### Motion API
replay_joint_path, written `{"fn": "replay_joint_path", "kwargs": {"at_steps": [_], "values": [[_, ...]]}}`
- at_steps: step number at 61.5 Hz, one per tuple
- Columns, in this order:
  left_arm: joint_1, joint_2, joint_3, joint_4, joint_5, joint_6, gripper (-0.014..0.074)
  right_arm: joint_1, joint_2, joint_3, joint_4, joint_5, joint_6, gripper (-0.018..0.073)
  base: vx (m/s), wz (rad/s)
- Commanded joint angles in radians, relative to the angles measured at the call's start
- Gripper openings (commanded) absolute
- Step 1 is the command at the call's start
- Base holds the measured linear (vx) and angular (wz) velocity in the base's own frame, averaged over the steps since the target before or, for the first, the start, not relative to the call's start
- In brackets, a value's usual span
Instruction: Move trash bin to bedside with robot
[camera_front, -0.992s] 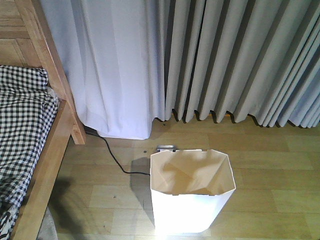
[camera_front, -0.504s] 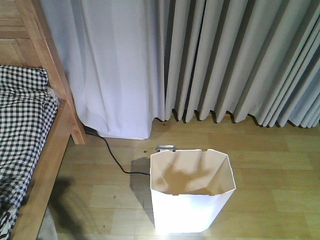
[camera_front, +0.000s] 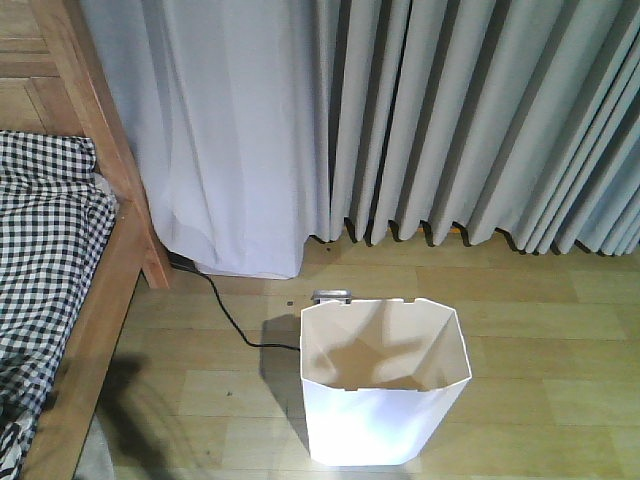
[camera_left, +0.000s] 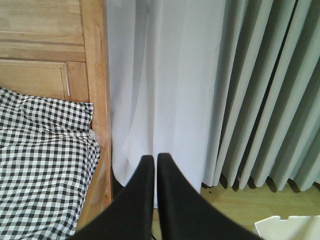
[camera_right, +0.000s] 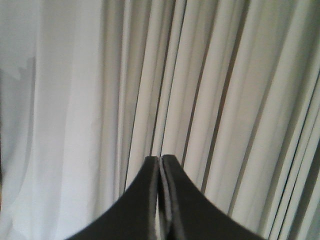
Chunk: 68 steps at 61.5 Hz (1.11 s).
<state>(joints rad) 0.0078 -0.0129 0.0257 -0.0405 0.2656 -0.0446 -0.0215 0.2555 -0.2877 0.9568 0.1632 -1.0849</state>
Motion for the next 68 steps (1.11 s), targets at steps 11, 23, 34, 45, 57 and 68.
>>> {"fn": "replay_joint_path", "kwargs": {"at_steps": [11,23,34,45,57,68], "values": [[0.0,-0.014,0.012,-0.004,-0.069,-0.006,-0.0006,0.002,0.01,-0.026,0.016,-0.051,-0.005,-0.0009,0.0,0.0],[0.0,-0.014,0.012,-0.004,-0.069,-0.006,-0.0006,0.002,0.01,-0.026,0.016,-0.051,-0.005,-0.0009,0.0,0.0],[0.0,-0.014,0.012,-0.004,-0.069,-0.006,-0.0006,0.002,0.009,-0.01,0.012,-0.076,-0.001,-0.0009,0.0,0.0],[0.0,-0.014,0.012,-0.004,-0.069,-0.006,-0.0006,0.002,-0.005,0.052,-0.233,-0.084,0.223,-0.0009,0.0,0.0],[0.0,-0.014,0.012,-0.004,-0.069,-0.006,-0.0006,0.002,-0.152,0.207,-0.719,-0.263,0.821,-0.0009,0.0,0.0],[0.0,-0.014,0.012,-0.004,-0.069,-0.006,-0.0006,0.002,-0.27,0.322,-0.902,-0.244,1.054,-0.0009,0.0,0.0]]}}
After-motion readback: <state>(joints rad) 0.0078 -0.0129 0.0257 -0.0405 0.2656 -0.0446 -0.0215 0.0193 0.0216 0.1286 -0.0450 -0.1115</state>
